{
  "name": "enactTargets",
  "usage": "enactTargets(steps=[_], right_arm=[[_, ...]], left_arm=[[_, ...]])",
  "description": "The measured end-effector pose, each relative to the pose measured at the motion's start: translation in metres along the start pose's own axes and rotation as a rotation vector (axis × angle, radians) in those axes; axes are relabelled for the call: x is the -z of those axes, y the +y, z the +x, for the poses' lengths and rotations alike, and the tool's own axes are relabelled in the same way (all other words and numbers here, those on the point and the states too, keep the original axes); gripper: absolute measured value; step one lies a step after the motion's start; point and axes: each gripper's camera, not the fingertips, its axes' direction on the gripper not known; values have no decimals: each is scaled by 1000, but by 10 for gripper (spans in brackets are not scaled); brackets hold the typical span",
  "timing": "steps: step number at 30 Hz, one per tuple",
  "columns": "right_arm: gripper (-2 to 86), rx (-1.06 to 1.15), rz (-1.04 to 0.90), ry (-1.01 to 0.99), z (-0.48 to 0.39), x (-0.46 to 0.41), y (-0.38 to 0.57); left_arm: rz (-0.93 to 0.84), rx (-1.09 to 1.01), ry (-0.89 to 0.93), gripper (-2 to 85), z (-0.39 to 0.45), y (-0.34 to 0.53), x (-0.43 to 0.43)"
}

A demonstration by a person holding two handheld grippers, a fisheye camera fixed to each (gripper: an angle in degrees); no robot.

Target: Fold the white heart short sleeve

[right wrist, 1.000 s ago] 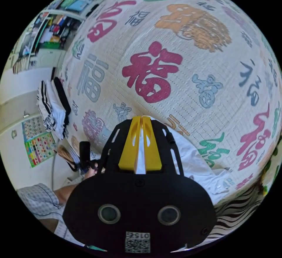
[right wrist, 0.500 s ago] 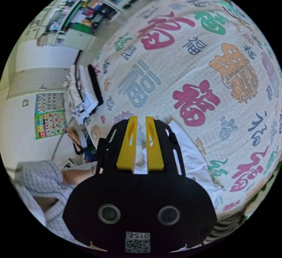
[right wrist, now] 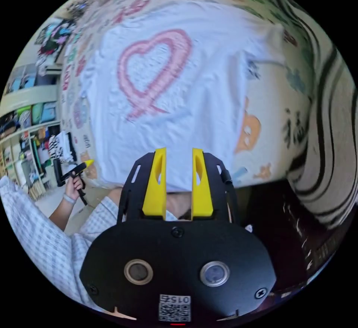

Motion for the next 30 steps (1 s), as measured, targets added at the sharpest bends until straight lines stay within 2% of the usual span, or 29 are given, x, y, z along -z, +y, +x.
enactTargets(steps=[4,7,10,13,15,18,22,25,30], right_arm=[[115,-198,-68,117,80,-10,64],[114,-261,-160,25,121,-34,89],[103,-241,-168,-27,142,-40,107],[32,-189,-194,-87,160,-24,123],[12,-136,-217,-139,171,-9,134],[2,-101,-216,-220,195,22,153],[1,-30,-257,-187,210,33,170],[5,-59,-274,-178,215,28,181],[12,-106,-177,-144,215,45,215]], left_arm=[[-129,-47,-129,91,47,-7,-76],[-113,-31,-197,106,75,-10,-120],[-104,-35,-262,91,103,-17,-151],[-178,-55,-360,28,124,-31,-179],[-246,-36,-264,18,134,-40,-195],[-212,-66,-335,10,159,-43,-207],[-194,-57,-395,7,184,-50,-240],[-200,-55,-474,7,194,-62,-281],[-194,-71,-519,9,205,-80,-348]])
